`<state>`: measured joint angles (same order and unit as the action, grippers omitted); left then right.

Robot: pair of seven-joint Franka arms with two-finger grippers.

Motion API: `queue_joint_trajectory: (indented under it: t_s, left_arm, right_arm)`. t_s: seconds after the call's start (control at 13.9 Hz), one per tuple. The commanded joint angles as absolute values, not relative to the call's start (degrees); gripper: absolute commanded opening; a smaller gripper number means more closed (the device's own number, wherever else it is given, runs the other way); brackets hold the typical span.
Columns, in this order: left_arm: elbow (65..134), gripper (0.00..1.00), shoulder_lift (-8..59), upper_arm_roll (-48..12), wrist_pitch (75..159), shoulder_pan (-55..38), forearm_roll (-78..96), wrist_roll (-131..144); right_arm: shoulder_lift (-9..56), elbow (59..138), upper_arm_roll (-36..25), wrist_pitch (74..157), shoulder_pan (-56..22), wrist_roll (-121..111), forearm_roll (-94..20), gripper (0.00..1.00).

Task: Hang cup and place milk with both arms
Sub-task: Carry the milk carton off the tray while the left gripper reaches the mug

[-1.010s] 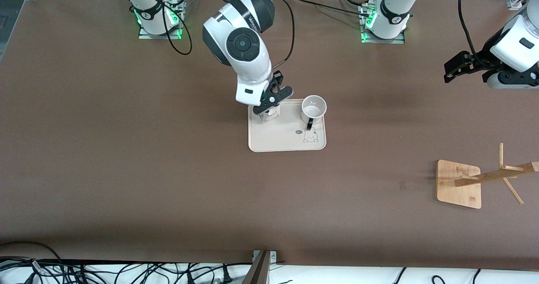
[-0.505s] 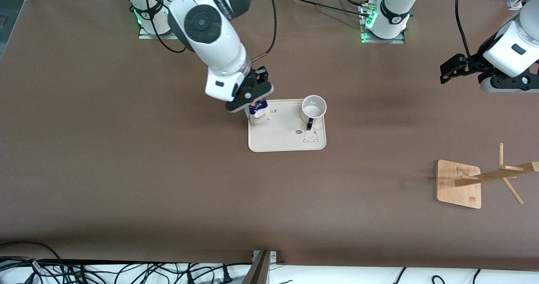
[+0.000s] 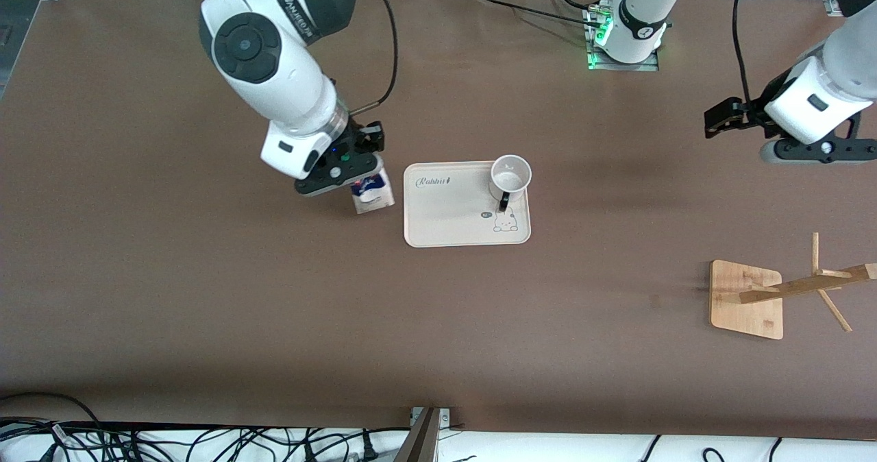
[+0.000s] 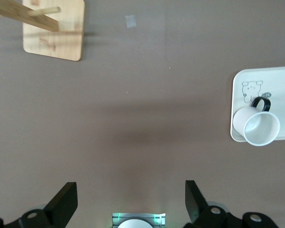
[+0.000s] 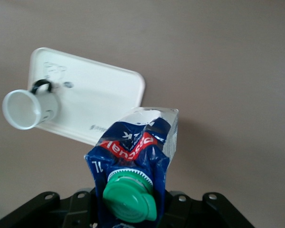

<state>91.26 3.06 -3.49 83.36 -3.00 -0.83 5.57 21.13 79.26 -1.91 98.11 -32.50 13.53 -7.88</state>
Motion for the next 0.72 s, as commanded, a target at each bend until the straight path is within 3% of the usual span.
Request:
queue_joint_trajectory:
  t_s: [0.0,0.65]
  left_arm:
    - [89.8,1.00,5.7,-5.1,81.1,-4.9,-0.1,5.2]
    - [90.9,1.00,21.2,-8.3,102.8,-21.2,-0.5,33.1]
  right_arm:
    - [19.8,80.2,-1.7,95.1,-30.3,18.6,-4.0,0.29]
    - [13.9,85.0,-2.2,92.7,-20.2,14.1,-4.2,0.30]
